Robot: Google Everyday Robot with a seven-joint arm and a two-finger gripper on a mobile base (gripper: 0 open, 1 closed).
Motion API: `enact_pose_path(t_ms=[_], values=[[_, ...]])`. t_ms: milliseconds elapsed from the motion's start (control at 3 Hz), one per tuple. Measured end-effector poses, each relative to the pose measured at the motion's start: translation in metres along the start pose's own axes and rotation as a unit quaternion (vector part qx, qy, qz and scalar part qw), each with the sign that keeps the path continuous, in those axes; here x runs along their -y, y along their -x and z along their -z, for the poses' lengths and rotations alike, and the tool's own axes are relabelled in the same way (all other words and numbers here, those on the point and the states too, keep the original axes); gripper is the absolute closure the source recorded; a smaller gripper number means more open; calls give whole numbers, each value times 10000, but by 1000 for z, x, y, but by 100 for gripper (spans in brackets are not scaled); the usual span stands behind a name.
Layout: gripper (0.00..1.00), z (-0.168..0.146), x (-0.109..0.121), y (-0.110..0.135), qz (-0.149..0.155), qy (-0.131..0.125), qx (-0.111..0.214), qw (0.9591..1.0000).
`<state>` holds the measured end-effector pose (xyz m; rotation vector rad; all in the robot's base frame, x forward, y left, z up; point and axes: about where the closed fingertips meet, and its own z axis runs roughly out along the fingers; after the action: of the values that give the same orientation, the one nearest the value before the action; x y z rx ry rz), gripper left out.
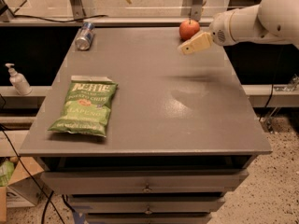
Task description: Move apple near green jalapeno chip bag
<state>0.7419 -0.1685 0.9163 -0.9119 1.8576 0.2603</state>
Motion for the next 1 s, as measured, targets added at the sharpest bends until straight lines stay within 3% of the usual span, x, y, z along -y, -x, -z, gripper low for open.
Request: enact_pose_path(t_ms=[1000], values=[[0,-93,40,-13,-643,-311,309,9970]])
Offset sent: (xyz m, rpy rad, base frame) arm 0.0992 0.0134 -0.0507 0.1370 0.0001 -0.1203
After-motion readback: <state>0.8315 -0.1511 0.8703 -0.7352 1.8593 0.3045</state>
